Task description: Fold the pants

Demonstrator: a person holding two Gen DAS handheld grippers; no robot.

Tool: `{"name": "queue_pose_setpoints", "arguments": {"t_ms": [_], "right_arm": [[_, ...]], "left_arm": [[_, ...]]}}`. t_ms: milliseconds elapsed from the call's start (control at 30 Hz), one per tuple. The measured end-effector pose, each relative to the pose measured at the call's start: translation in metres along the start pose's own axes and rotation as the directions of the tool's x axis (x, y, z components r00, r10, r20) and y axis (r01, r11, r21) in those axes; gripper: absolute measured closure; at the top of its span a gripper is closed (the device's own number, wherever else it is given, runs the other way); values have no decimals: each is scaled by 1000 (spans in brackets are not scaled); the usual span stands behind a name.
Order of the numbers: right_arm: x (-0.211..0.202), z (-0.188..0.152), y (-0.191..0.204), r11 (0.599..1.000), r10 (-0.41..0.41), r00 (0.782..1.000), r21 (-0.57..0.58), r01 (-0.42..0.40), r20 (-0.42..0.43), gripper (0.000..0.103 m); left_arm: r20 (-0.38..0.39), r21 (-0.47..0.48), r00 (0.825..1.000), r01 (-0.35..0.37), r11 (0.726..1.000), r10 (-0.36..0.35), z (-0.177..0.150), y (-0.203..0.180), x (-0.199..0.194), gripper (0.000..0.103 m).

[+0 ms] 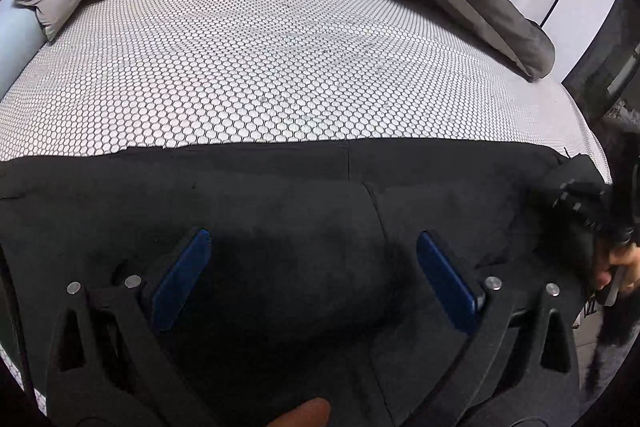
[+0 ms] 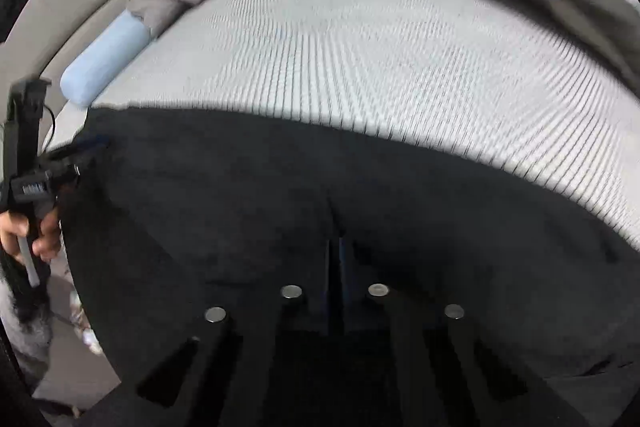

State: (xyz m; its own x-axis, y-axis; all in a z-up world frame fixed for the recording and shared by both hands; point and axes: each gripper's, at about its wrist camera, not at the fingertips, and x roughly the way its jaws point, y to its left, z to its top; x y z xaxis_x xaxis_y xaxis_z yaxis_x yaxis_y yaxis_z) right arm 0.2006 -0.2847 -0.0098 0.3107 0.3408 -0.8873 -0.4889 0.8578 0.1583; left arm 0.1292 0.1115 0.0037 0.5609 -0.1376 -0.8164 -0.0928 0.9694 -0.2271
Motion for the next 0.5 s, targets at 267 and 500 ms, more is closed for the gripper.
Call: {"name": "queue_pose_setpoints", "arguments": {"t_ms": [267, 500], "right_arm": [[-43, -7, -58, 969, -104, 973, 241, 53, 206, 68], [-87, -60, -110, 943, -168, 962, 320, 94, 215, 46]], "left_arm": [[4, 51, 1000, 4, 999, -5, 20, -26, 16, 1], [-121, 391, 989, -30, 920, 84, 25, -78, 61, 37]]}}
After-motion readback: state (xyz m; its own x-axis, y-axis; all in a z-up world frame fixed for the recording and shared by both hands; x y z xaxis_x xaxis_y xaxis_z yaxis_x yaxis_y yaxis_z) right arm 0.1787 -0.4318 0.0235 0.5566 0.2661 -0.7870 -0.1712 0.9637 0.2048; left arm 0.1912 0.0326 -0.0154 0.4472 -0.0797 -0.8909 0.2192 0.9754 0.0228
